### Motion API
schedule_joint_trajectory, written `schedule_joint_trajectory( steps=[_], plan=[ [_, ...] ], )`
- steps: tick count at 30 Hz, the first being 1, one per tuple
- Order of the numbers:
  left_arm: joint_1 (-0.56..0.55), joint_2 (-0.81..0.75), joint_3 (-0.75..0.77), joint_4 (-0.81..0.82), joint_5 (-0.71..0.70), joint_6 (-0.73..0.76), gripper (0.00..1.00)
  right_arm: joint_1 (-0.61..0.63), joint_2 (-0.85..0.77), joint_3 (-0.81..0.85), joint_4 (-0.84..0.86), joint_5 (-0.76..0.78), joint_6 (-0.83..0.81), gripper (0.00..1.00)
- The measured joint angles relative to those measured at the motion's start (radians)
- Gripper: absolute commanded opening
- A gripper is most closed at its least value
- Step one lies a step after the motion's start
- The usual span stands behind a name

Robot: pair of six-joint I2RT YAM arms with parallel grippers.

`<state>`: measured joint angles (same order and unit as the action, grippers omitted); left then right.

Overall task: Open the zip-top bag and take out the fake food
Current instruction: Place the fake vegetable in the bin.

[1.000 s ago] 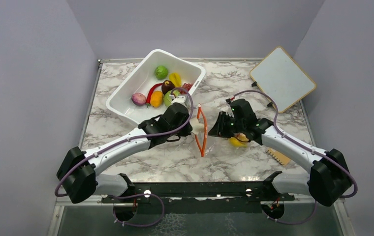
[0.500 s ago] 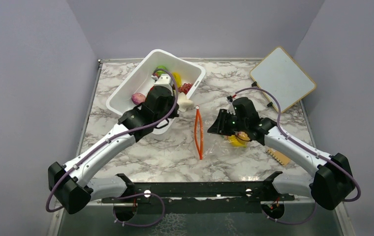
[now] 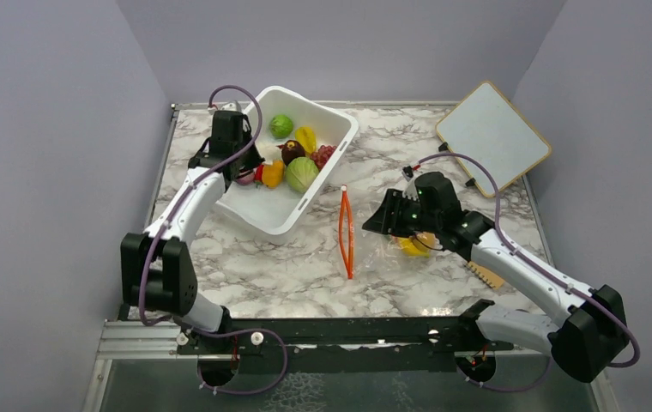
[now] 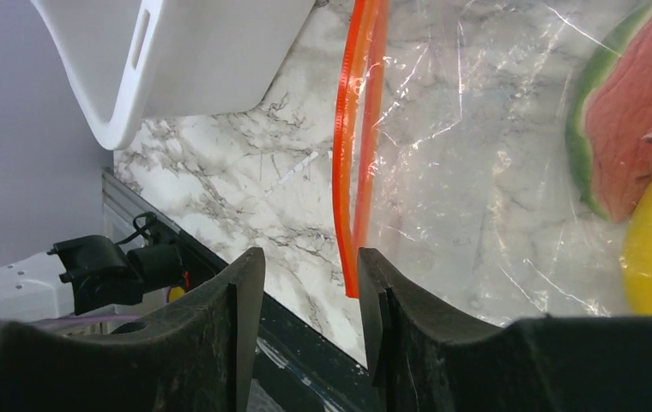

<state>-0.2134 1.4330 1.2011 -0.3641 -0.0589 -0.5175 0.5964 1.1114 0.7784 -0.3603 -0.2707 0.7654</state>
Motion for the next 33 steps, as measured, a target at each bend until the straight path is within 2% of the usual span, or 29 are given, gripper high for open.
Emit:
schedule_joint_trajectory(
  steps=[8, 11, 18, 20, 21, 25, 33],
  plan=[
    [0.119, 0.267, 0.063, 0.11, 0.109, -0.092, 0.0, 0.0, -0.049, -0.017, -0.007, 0.016, 0.009, 0.51],
    [0.139, 0.326, 0.079, 0.167, 0.138, -0.129, 0.12, 0.0, -0.053, -0.024, -0.008, 0.016, 0.009, 0.51],
    [0.178, 0.407, 0.087, 0.25, 0.19, -0.204, 0.64, 0.0, -0.051, -0.037, -0.011, 0.016, 0.015, 0.51],
    [0.186, 0.419, 0.087, 0.253, 0.211, -0.206, 0.96, 0.0, -0.049, -0.037, -0.011, 0.016, 0.014, 0.52],
    [0.186, 0.416, 0.087, 0.259, 0.22, -0.21, 0.99, 0.0, -0.047, -0.037, -0.012, 0.015, 0.014, 0.52],
    [0.184, 0.362, 0.056, 0.272, 0.238, -0.214, 0.99, 0.0, -0.039, -0.037, -0.013, 0.014, 0.013, 0.55],
    [0.188, 0.151, -0.058, 0.268, 0.267, -0.206, 0.99, 0.0, 0.006, -0.037, -0.005, -0.016, 0.003, 0.56]
  ],
)
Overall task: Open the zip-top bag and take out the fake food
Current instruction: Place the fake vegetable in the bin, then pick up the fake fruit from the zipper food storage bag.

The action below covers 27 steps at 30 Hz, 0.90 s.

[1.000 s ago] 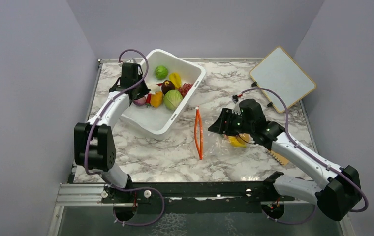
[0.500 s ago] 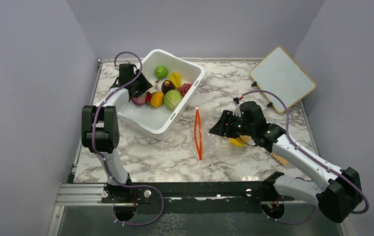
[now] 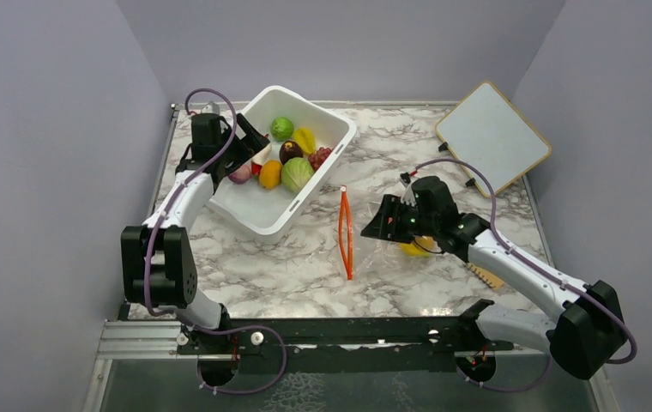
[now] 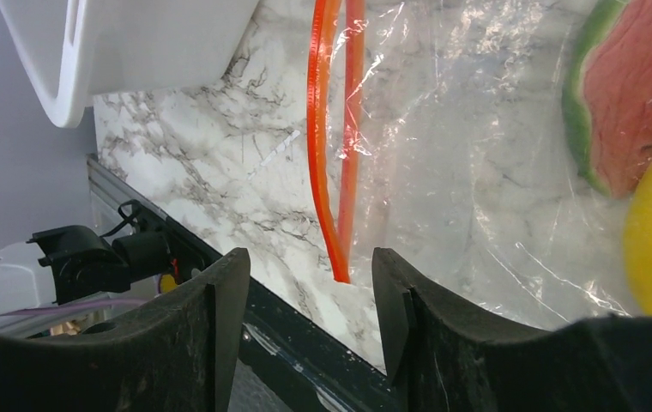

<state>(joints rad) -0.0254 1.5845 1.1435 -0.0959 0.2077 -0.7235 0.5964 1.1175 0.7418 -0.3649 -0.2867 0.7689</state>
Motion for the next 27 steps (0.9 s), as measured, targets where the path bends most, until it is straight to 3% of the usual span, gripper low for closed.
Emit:
schedule_joint_trajectory(
  steps=[11, 17, 27],
  plan=[
    [-0.06, -0.238, -0.191, 0.005, 0.156, 0.033, 0.99, 0.007, 0.091, 0.066, -0.019, -0.005, -0.037, 0.55],
    [-0.148, -0.401, -0.276, 0.008, 0.201, 0.041, 0.99, 0.131, 0.217, 0.266, -0.151, 0.183, -0.065, 0.49],
    [-0.153, -0.582, -0.375, 0.035, 0.223, 0.011, 0.99, 0.352, 0.474, 0.48, -0.359, 0.537, -0.02, 0.49]
  ],
)
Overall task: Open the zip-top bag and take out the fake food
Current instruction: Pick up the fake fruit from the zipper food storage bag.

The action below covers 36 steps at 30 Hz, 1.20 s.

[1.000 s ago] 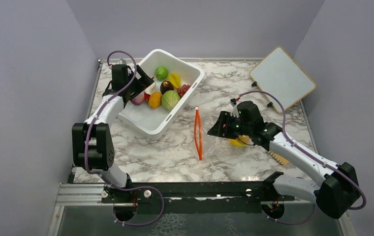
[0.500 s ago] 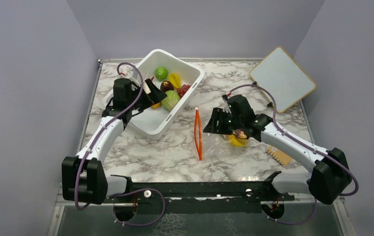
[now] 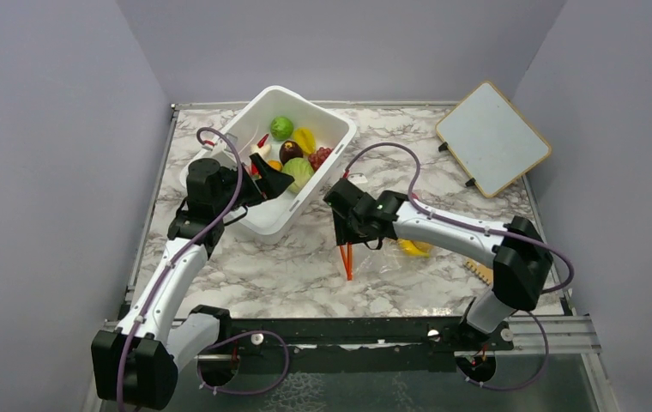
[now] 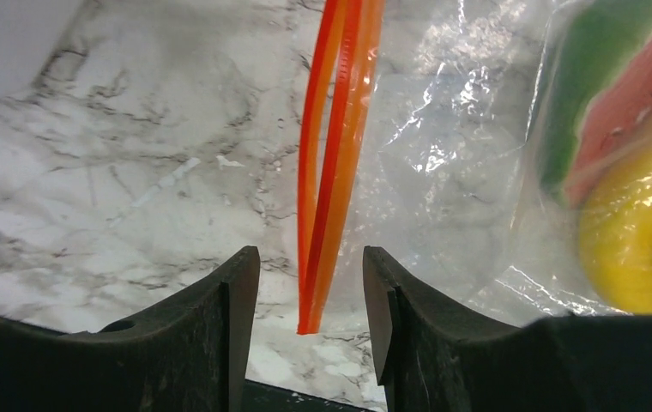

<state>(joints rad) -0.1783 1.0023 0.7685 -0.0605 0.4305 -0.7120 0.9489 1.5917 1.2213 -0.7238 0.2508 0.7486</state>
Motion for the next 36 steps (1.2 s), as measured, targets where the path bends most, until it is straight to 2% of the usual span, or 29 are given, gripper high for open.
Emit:
schedule_joint_trajectory(
  steps=[7, 18, 29, 32, 36],
  plan=[
    [0.0, -0.044, -0.036, -0.021, 0.0, -0.032, 0.99, 0.034, 0.094, 0.08, -0.124, 0.13, 0.044, 0.5],
    [-0.001, -0.052, -0.038, -0.032, 0.0, -0.041, 0.99, 0.033, 0.18, 0.154, -0.148, 0.164, 0.046, 0.49],
    [-0.028, -0.05, -0.037, -0.076, -0.002, -0.03, 0.99, 0.034, 0.214, 0.164, -0.211, 0.278, 0.1, 0.19],
    [-0.06, -0.033, -0.028, -0.091, -0.008, -0.02, 0.99, 0.034, 0.19, 0.145, -0.21, 0.29, 0.111, 0.14],
    [-0.12, -0.006, -0.008, -0.095, -0.021, -0.003, 0.93, 0.034, 0.147, 0.11, -0.208, 0.295, 0.13, 0.04]
  ],
)
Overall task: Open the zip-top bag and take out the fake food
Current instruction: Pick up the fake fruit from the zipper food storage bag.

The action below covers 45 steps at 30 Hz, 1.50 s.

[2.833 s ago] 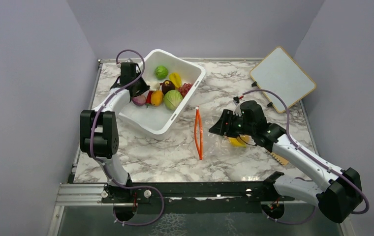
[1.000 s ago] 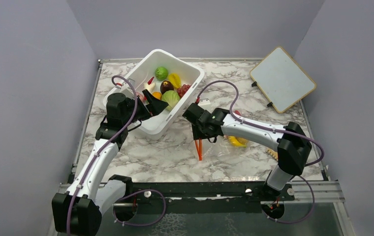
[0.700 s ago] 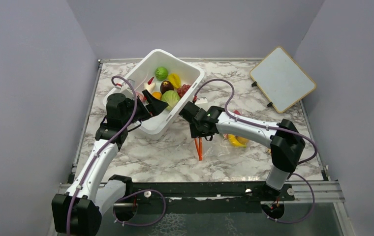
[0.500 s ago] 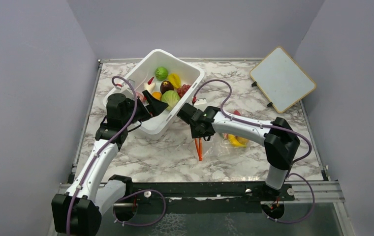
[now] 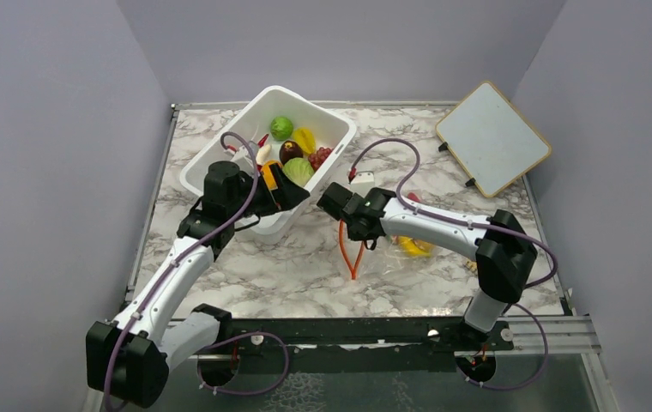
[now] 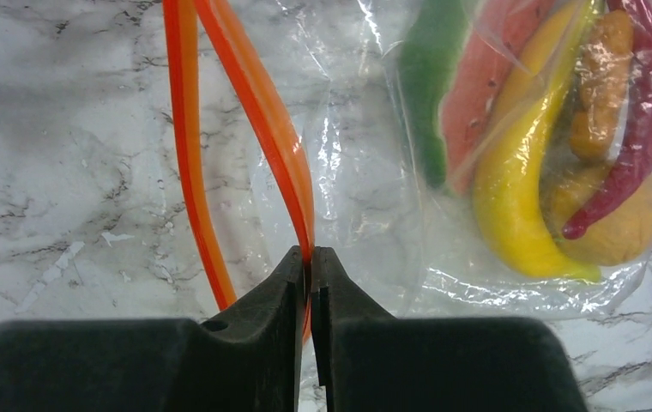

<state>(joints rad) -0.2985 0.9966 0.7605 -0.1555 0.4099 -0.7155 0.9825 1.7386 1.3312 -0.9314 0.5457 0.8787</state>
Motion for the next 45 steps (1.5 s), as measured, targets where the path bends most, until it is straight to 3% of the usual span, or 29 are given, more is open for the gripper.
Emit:
schedule_joint_trajectory(
  steps=[6, 17, 27, 36, 40, 45],
  plan=[
    [-0.098, 0.052, 0.018, -0.004, -0.032, 0.023, 0.88, 0.0, -0.079, -0.072, 0.024, 0.0, 0.033, 0.01],
    [-0.327, 0.182, 0.031, -0.009, -0.112, 0.021, 0.62, 0.0, -0.348, -0.264, 0.178, -0.03, 0.078, 0.01],
    [-0.505, 0.368, 0.051, 0.15, -0.146, -0.102, 0.41, 0.0, -0.454, -0.315, 0.254, -0.07, 0.112, 0.01],
    [-0.526, 0.502, 0.077, 0.212, -0.217, -0.227, 0.4, 0.0, -0.512, -0.323, 0.282, -0.101, 0.111, 0.01],
    [-0.531, 0.55, 0.117, 0.233, -0.239, -0.243, 0.45, 0.0, -0.549, -0.34, 0.323, -0.134, 0.094, 0.03],
    [-0.534, 0.562, 0.122, 0.255, -0.265, -0.263, 0.46, 0.0, -0.582, -0.362, 0.352, -0.146, 0.08, 0.15]
  ],
)
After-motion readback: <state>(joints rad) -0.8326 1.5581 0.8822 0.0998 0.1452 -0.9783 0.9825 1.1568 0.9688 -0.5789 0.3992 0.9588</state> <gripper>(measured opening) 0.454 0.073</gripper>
